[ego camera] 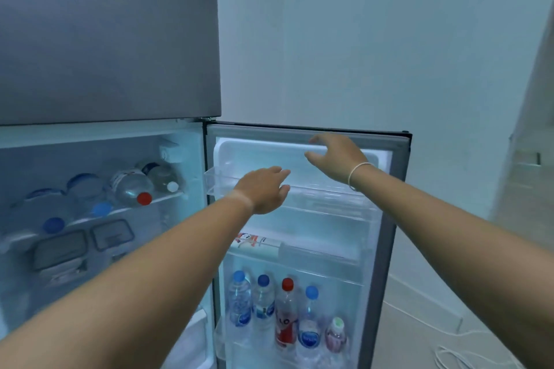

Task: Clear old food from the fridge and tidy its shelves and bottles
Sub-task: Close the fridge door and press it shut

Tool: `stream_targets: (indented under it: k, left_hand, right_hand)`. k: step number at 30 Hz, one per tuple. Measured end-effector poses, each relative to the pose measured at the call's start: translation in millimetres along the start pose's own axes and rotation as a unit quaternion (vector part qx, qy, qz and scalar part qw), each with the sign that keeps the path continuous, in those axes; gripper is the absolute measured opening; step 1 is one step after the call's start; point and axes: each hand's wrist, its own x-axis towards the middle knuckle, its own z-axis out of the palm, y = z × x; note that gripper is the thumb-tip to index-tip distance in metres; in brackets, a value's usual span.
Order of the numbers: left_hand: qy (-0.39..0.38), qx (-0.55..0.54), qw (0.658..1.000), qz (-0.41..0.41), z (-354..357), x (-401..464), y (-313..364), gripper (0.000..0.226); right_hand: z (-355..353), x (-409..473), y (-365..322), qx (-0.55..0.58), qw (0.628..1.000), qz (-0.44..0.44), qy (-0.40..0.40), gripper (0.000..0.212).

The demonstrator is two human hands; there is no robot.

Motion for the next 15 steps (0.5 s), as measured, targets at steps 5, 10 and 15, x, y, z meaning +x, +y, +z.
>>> stream_targets:
  k: [5,10,15]
  left_hand:
    - [-0.016,-0.028,0.999,0.017,17.2,15.6,10.2,0.050]
    - [0.023,-0.040,0.999,-0.002,32.6,19.0,12.0,0.046]
    - [0.044,-0.077,0.996,-0.006,34.4,21.8,10.3,0.044]
  right_hand:
    - [-13.6,13.9,21.2,-0.093,0.995,-0.030,0.021,0.047]
    - [-12.7,37.8,37.3,-0.191,0.980,-0.050,0.009,0.055]
    - [-7.2,66.2,50.0,-0.229,0.972,-0.027,-0.041,0.060]
